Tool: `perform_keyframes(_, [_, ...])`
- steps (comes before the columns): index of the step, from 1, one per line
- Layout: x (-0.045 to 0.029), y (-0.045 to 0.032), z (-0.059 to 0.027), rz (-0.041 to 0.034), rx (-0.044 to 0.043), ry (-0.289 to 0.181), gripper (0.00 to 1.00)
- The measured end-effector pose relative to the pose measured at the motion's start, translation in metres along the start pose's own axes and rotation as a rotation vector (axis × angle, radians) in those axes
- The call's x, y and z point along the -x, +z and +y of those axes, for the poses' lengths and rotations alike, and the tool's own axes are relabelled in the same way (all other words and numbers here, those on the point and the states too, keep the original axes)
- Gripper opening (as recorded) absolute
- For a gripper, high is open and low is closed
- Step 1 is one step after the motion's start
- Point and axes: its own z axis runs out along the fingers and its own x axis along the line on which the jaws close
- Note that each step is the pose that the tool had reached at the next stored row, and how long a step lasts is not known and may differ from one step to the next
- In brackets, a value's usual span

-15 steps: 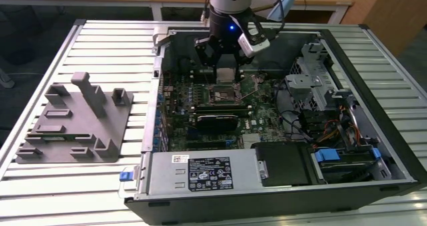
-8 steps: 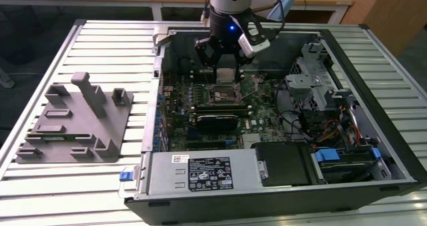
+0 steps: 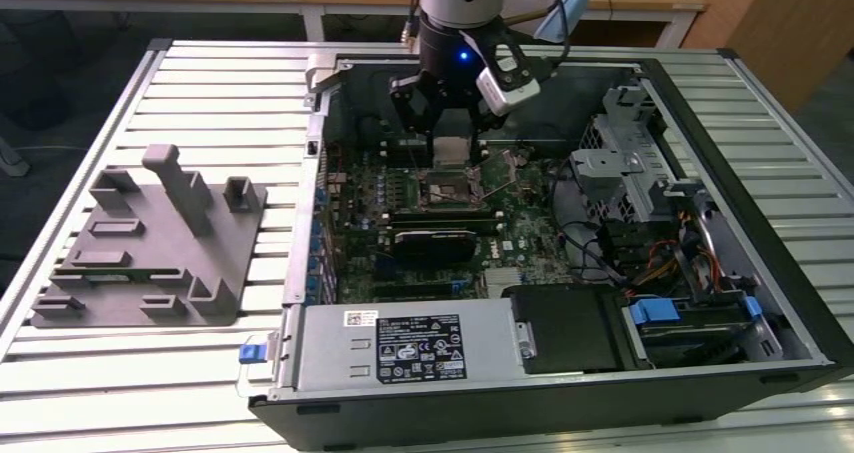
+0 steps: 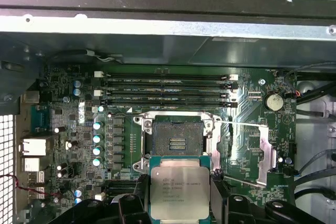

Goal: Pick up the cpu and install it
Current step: 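Place the cpu into insertion slot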

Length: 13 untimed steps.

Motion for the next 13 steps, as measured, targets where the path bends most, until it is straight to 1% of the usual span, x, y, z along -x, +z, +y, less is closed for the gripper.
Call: perform_keyframes(13, [0.0000, 0.0004, 0.0000, 0.0009, -0.0090, 0.237, 0.55])
